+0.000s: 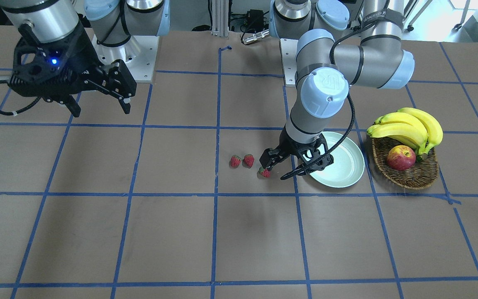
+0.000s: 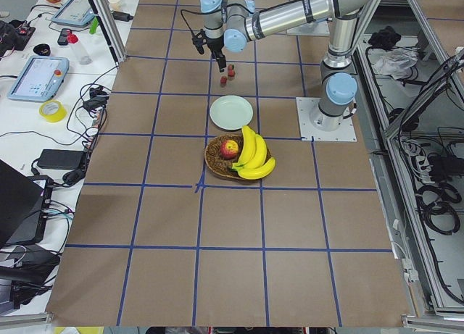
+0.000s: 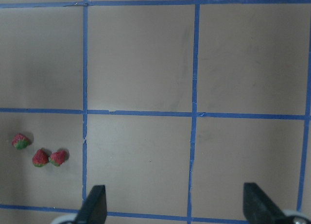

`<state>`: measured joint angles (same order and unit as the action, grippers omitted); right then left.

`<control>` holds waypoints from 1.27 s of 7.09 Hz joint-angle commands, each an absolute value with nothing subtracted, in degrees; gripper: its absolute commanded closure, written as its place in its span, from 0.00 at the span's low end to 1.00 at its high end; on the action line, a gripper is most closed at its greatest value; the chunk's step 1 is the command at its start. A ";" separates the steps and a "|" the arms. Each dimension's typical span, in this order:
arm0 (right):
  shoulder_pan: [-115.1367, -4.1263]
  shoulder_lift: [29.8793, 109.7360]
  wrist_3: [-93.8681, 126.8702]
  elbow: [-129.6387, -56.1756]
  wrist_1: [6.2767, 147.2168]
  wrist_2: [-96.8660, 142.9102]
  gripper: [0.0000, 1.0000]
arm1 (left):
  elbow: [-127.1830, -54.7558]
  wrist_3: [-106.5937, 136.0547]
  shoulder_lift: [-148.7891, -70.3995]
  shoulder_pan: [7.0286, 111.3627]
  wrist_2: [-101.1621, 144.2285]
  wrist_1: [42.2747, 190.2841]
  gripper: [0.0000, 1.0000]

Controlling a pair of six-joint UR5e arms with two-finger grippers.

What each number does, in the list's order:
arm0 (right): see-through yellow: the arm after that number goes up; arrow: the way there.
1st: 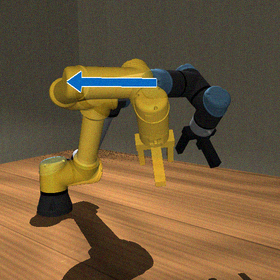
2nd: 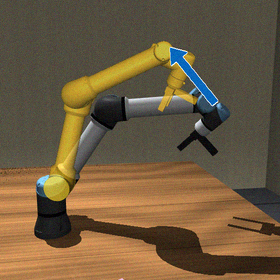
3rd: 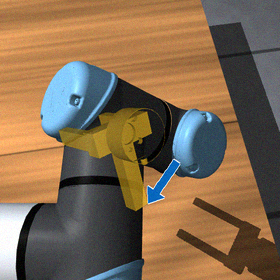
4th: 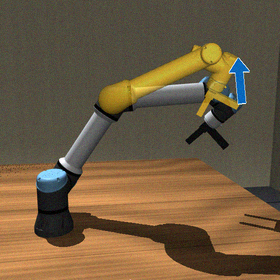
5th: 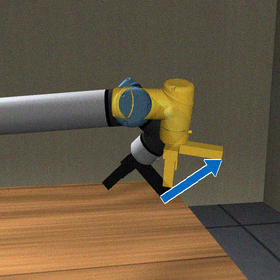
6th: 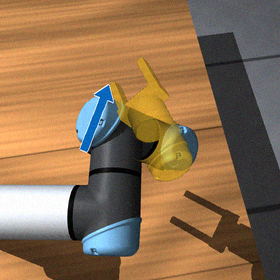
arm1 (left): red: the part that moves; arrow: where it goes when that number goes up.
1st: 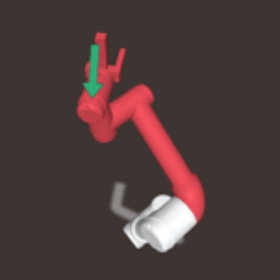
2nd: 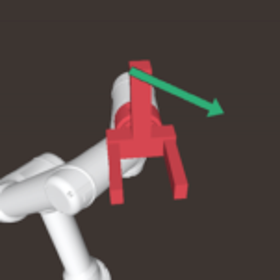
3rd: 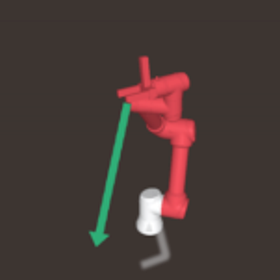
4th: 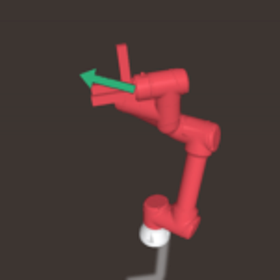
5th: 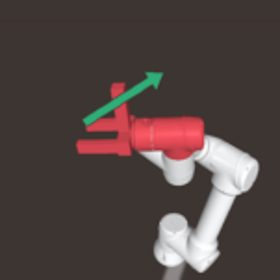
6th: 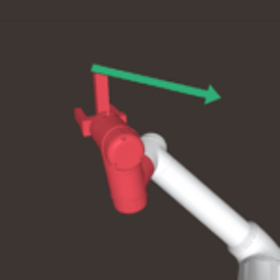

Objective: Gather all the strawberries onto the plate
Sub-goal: 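Raise the right arm away while the left arm reaches toward the strawberries, then grasp the strawberry nearest the plate with the left gripper and lift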

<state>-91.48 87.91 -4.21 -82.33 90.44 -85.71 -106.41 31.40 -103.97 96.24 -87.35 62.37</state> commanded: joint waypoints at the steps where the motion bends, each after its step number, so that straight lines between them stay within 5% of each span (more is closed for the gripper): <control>1: -90.71 90.18 -12.47 -82.08 89.65 -85.96 0.00 | -107.84 33.49 -107.74 97.46 -87.45 57.84 0.00; 4: -89.74 89.74 -12.22 -82.27 88.95 -85.69 0.00 | -108.63 33.93 -111.87 98.09 -87.28 55.37 0.00; 7: -89.74 89.65 -12.39 -85.76 89.81 -86.04 0.00 | -109.86 33.66 -112.59 98.09 -83.43 55.63 0.17; 9: -89.65 89.82 -13.53 -85.96 89.82 -86.13 0.00 | -110.30 33.57 -113.46 98.17 -83.41 55.37 0.20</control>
